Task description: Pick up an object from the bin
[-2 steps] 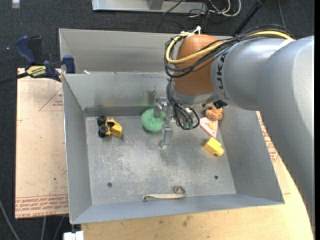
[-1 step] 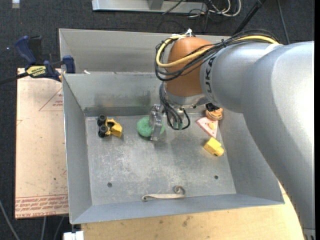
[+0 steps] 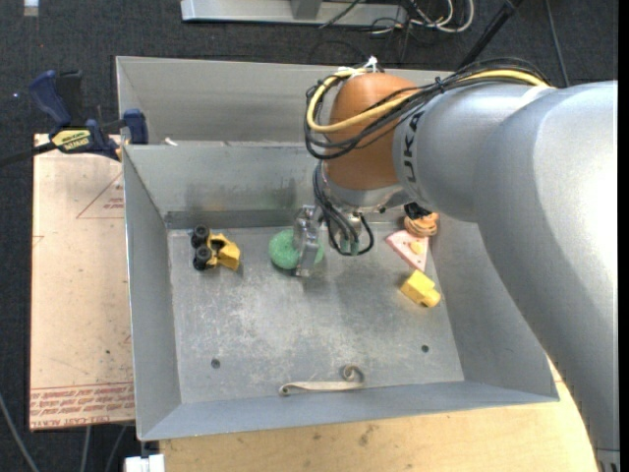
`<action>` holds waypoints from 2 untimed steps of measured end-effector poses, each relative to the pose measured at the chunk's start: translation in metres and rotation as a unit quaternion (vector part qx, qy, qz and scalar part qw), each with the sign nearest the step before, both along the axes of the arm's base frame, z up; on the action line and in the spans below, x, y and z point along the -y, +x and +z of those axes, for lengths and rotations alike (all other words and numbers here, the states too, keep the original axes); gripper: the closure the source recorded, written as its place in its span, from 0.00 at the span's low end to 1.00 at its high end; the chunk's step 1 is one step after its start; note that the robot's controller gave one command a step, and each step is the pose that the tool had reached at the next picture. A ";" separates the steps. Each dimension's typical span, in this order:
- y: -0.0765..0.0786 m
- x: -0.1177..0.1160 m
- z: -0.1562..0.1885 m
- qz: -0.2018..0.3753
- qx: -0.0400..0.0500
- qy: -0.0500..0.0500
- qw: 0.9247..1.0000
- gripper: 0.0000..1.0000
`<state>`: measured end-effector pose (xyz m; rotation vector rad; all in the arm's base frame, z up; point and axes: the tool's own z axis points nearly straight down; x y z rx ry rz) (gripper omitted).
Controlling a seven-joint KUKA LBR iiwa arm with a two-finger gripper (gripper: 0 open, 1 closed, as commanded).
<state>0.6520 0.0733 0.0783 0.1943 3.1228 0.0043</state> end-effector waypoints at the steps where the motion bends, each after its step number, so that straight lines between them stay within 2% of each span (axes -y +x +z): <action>1: -0.007 -0.033 0.088 -0.003 -0.005 0.000 1.000 1.00; 2: -0.007 -0.033 0.088 -0.003 -0.005 0.000 1.000 1.00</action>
Offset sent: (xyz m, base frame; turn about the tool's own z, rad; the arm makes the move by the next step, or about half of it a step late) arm 0.0000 0.0000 0.0000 0.0000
